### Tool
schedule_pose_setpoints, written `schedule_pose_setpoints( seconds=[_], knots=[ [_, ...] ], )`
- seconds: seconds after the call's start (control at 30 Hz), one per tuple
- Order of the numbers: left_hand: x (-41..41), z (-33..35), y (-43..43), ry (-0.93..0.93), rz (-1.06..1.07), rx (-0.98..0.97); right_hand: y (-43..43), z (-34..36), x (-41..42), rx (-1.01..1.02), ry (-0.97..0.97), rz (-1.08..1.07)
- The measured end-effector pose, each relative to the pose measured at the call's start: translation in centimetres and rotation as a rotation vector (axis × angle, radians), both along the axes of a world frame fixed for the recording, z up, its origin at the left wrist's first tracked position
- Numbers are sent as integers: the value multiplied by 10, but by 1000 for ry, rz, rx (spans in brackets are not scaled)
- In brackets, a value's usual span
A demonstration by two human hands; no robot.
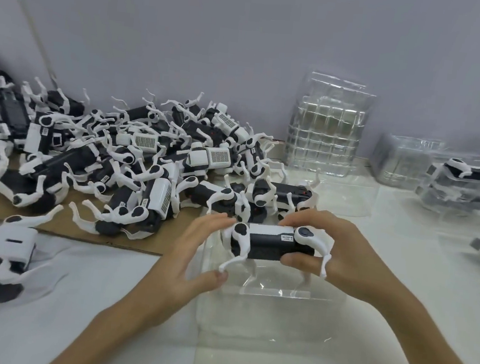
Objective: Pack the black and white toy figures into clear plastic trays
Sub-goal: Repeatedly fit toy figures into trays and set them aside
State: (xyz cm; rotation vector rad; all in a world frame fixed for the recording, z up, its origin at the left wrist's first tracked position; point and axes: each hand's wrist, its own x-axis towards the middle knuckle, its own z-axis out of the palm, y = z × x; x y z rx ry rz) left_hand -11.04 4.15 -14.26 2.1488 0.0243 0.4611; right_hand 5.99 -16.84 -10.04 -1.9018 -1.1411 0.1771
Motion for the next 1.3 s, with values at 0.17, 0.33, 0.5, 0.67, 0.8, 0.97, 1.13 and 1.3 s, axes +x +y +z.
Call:
schedule_pose_setpoints(
  seconds=[0.17,0.33,0.5,0.67,0.8,0.97,1.13,1.3],
  knots=[
    [3,1,6,24,-8,28,-8,4,13,-149,-14,124],
    [7,-4,9,27,-7,11,-15,7,17,-217,7,192],
    [9,-7,6,46,15,-25,-13,4,15,-291,-6,143],
    [7,-9,6,61,72,-89,-29,10,24,-275,226,168],
    [10,-9,5,101,158,-185,-41,14,32,-309,312,-9],
    [12,-13,3,136,214,-278,-37,10,26,-510,340,-56],
    [10,-6,1,171,197,-421,-26,9,17,-441,346,19],
    [6,-3,2,105,131,-491,-16,10,14,-229,304,108]
  ],
)
